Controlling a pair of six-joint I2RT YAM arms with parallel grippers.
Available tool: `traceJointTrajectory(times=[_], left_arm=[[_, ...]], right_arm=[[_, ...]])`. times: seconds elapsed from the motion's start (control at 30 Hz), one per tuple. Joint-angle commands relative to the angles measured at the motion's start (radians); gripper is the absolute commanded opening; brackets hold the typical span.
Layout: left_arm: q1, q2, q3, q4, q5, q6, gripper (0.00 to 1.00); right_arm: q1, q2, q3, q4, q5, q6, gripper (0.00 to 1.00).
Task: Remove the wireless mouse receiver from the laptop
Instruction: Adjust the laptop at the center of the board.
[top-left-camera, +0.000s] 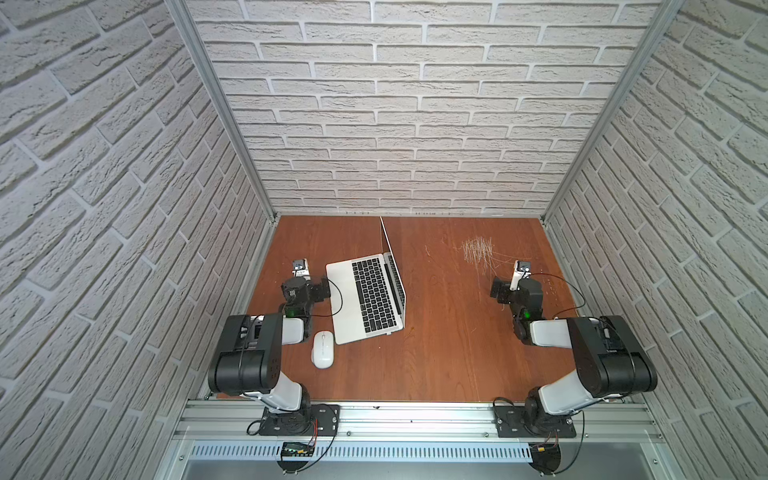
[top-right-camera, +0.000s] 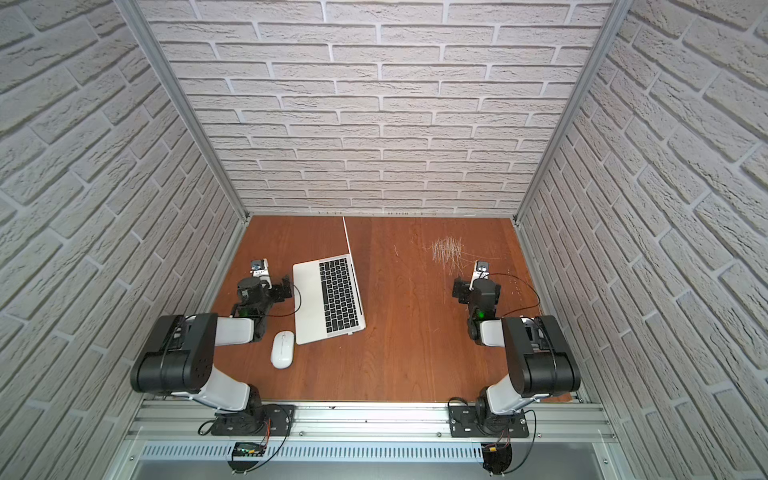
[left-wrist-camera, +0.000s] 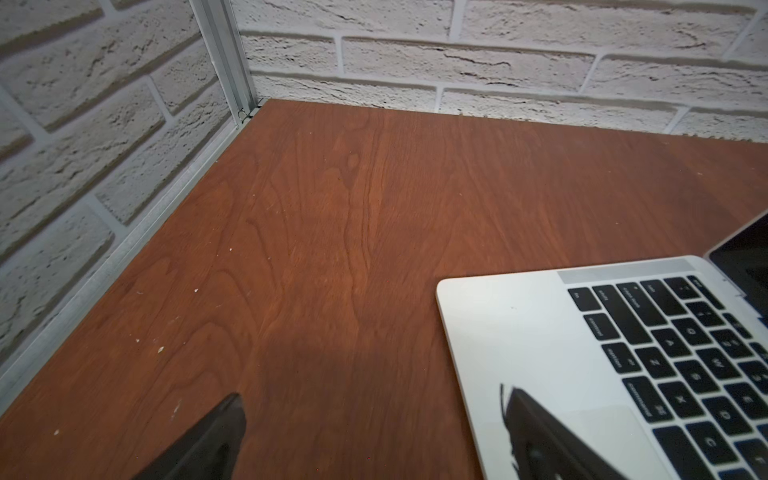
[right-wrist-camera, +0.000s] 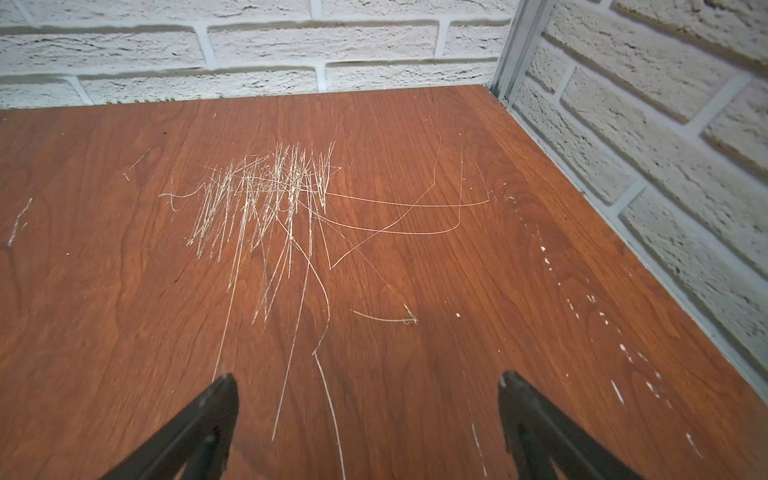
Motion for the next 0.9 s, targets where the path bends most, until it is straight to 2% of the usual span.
traceJointTrajectory(times=[0.0, 0.63, 0.7, 0.77, 0.83, 0.87], left_arm=[[0.003, 0.003, -0.007, 0.038, 0.011, 0.002, 0.98], [0.005, 0.003, -0.006, 0.038, 0.013, 0.001, 0.98], [-0.004, -0.009, 0.003, 0.020, -0.019, 0.000, 0.98], [-0.025, -0.066, 0.055, -0.078, -0.110, -0.004, 0.98], [-0.052, -0.143, 0.190, -0.398, -0.217, -0.028, 0.98], [-0.057, -0.167, 0.235, -0.476, -0.240, -0.051, 0.98]], right_arm=[[0.000, -0.013, 0.000, 0.029, -0.001, -0.001, 0.99], [0.000, -0.013, 0.000, 0.029, -0.001, -0.001, 0.99], [-0.002, -0.013, 0.001, 0.028, -0.002, -0.001, 0.99], [-0.001, -0.013, 0.001, 0.029, -0.003, -0.001, 0.99], [-0.001, -0.012, 0.002, 0.025, -0.003, -0.001, 0.99], [-0.005, -0.011, 0.005, 0.020, -0.010, 0.000, 0.99]])
